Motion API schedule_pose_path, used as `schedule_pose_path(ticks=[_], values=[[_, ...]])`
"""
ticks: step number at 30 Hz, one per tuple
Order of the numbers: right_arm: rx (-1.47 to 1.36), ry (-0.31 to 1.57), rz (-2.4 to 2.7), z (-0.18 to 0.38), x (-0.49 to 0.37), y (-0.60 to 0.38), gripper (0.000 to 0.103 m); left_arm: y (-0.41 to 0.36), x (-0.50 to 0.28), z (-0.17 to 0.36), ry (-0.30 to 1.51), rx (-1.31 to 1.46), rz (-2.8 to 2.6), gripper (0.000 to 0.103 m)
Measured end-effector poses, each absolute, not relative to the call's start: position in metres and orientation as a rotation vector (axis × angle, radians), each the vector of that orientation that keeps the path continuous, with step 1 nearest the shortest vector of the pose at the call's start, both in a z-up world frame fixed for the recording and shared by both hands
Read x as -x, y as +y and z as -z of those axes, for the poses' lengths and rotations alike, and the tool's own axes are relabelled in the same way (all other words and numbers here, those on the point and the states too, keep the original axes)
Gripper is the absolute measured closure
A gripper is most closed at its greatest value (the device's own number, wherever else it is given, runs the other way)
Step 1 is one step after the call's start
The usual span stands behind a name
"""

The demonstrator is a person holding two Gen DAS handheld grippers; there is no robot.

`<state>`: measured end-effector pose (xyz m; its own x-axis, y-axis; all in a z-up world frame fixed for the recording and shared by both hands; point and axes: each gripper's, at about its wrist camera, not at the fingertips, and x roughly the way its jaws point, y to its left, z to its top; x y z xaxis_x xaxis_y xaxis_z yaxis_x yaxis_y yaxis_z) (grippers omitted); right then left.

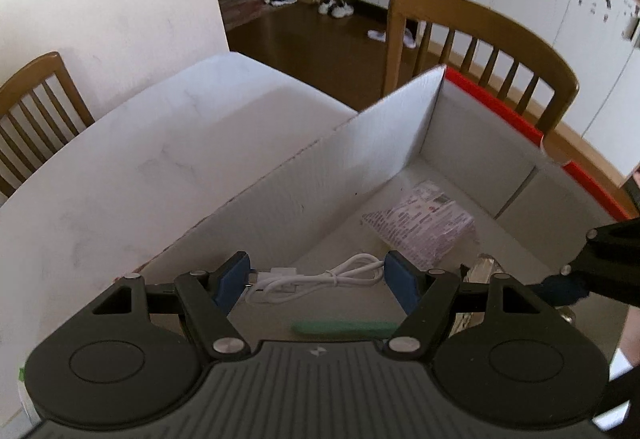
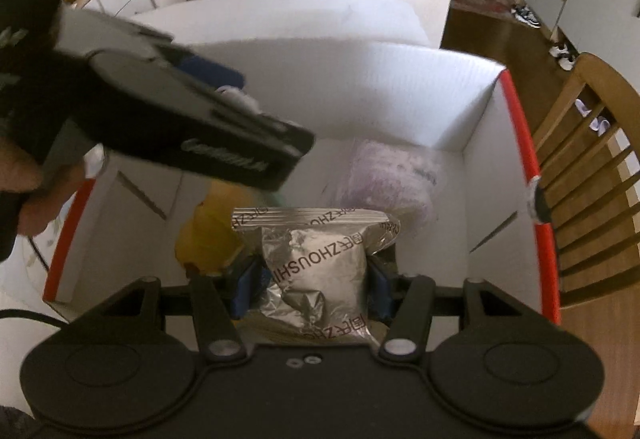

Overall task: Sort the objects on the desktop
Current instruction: 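Lower the foil bag into the box and open the right tool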

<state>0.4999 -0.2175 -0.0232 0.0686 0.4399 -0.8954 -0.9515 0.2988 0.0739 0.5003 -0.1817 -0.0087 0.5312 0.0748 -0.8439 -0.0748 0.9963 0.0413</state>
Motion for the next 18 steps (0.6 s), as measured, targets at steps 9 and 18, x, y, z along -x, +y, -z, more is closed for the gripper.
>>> schedule_pose_path(ticks=[9, 18], values=[[0.687, 1.023, -1.212, 0.033, -0.494, -0.214, 0.047, -0.191, -0.52, 0.027, 1.101, -0.055, -0.085, 0.029], [0.686, 1.043, -1.211, 0.04, -0.5, -0.212, 0.047, -0.185, -0.527, 0.039, 1.165, -0.023, -0.102, 0.029]])
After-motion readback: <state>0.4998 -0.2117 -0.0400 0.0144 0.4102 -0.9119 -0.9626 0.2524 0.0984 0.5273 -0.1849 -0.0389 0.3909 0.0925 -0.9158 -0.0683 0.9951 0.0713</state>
